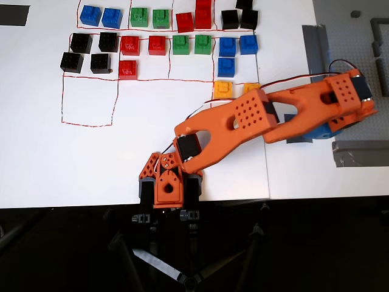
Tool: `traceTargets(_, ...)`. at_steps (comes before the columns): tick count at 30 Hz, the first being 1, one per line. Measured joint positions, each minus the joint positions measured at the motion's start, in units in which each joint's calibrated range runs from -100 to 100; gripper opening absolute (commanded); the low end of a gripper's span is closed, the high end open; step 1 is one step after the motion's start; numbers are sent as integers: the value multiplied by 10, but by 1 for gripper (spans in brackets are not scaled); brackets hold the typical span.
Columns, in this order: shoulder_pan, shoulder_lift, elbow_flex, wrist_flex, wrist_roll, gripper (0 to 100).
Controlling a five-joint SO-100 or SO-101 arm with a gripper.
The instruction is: Grab the block and put it in the grey marker
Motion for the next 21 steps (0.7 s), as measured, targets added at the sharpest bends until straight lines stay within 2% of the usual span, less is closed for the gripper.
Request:
traceTargets(6,22,16,-20,1,9,26)
traceTargets(11,31,17,-22,8,18,34)
traceTargets(21,45,17,-76,89,29,35)
